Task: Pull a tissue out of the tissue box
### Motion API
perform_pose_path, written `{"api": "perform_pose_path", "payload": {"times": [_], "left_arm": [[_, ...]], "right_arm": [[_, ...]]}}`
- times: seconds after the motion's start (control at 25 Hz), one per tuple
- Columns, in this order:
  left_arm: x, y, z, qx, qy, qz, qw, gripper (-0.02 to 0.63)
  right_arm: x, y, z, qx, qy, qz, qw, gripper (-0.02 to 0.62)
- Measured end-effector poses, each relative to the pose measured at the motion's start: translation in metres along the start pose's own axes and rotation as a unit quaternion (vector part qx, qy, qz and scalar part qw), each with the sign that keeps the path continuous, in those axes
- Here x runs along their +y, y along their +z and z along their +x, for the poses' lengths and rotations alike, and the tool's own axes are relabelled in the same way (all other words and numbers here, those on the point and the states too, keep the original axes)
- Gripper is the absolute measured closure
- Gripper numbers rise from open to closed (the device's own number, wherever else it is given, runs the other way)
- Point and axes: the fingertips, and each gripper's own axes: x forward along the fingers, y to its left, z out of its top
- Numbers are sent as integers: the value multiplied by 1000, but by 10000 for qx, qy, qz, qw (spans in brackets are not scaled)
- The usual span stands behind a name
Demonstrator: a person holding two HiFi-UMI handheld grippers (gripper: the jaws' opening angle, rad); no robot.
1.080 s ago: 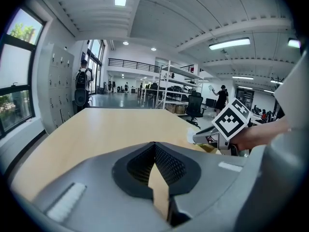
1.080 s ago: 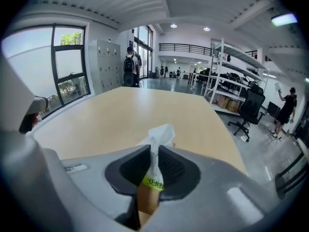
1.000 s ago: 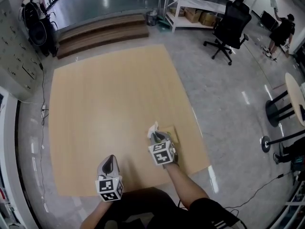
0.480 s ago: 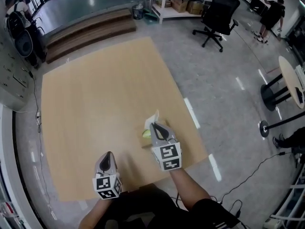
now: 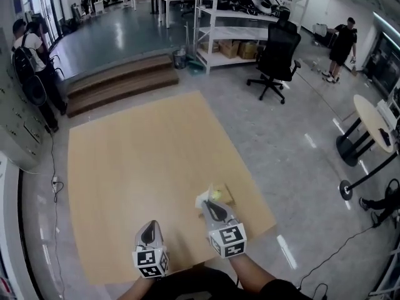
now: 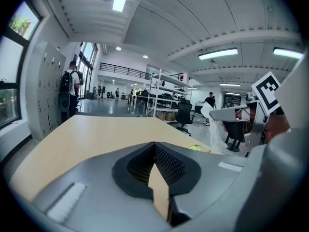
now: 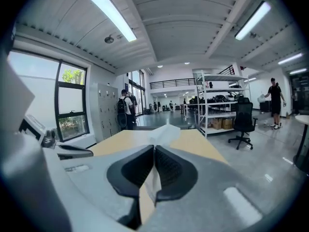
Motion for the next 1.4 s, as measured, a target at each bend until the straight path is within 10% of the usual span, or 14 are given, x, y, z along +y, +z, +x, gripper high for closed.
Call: {"api": "perform_pose_path", "payload": {"times": [0.76, 1.4], "left_arm": [[62, -40, -151, -363, -247, 134, 9989, 588], [38, -65, -193, -418, -561, -15, 9975, 588]], "right_arm": [[173, -71, -77, 475, -74, 7, 9988, 591], [209, -91, -131, 729, -119, -149, 9972, 591]]}}
